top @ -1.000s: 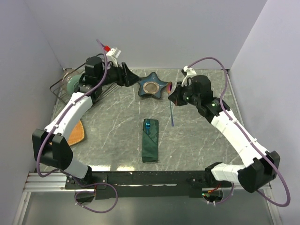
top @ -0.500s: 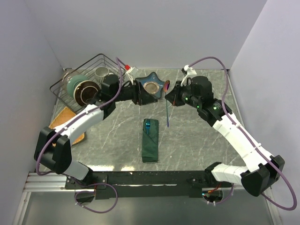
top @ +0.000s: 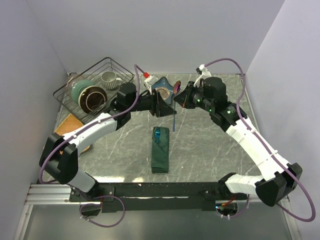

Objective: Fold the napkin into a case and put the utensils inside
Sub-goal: Pass from the right arm to the left

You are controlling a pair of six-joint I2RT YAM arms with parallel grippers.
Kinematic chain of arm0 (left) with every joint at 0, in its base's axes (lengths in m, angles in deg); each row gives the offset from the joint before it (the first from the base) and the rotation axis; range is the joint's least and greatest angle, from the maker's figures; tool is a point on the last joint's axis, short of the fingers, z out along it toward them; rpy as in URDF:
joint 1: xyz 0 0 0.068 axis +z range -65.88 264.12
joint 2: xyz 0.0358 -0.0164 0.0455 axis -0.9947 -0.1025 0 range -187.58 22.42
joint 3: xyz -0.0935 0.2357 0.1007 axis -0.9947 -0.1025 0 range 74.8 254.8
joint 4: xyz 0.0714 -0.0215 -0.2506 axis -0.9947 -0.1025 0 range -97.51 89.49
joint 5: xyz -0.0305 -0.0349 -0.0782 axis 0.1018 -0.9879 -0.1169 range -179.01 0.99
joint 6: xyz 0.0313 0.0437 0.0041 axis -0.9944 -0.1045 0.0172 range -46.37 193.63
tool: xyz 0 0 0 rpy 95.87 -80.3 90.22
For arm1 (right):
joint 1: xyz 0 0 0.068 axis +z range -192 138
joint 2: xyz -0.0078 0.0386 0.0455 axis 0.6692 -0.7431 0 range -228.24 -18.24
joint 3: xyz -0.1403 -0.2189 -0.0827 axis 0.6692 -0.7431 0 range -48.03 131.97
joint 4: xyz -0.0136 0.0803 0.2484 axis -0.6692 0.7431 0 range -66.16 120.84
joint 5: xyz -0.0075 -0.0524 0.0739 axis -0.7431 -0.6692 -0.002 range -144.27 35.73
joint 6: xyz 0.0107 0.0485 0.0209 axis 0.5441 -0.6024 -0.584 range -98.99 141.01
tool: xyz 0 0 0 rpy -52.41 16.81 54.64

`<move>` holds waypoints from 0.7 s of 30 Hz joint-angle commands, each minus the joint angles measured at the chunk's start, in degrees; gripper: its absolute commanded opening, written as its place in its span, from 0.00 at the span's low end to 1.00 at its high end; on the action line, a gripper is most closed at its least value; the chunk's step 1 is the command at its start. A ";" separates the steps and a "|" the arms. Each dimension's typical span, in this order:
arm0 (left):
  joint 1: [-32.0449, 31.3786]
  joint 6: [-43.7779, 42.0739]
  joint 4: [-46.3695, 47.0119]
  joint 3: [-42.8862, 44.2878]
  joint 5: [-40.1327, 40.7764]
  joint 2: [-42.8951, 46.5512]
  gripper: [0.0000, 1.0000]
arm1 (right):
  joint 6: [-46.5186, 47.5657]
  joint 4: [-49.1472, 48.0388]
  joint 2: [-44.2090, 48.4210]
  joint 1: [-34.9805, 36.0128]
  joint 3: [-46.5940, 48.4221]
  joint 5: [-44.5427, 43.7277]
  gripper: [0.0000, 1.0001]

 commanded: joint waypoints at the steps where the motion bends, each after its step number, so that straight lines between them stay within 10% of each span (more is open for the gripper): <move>1: -1.55 1.15 1.71 2.90 2.27 -1.43 0.61 | -1.75 -2.44 1.27 0.65 3.08 -1.65 0.00; 6: -1.91 2.29 0.83 4.39 2.55 -3.19 0.42 | -0.78 -1.39 1.97 1.88 2.73 -3.76 0.00; 10: -1.65 3.87 3.62 4.04 -0.78 -4.16 0.01 | -0.25 -2.52 2.32 1.79 2.11 -1.39 0.00; 14: -0.42 7.38 14.26 1.23 -8.97 -3.81 0.01 | 6.24 0.54 1.27 -6.44 7.46 12.64 0.68; 17: 0.20 11.84 23.98 -1.83 -11.77 -2.93 0.01 | 11.08 2.13 -0.13 -16.12 12.56 34.25 0.92; 21: 0.11 19.07 37.55 -5.36 -14.33 -3.10 0.01 | 15.12 0.74 1.26 -17.10 12.68 37.90 0.84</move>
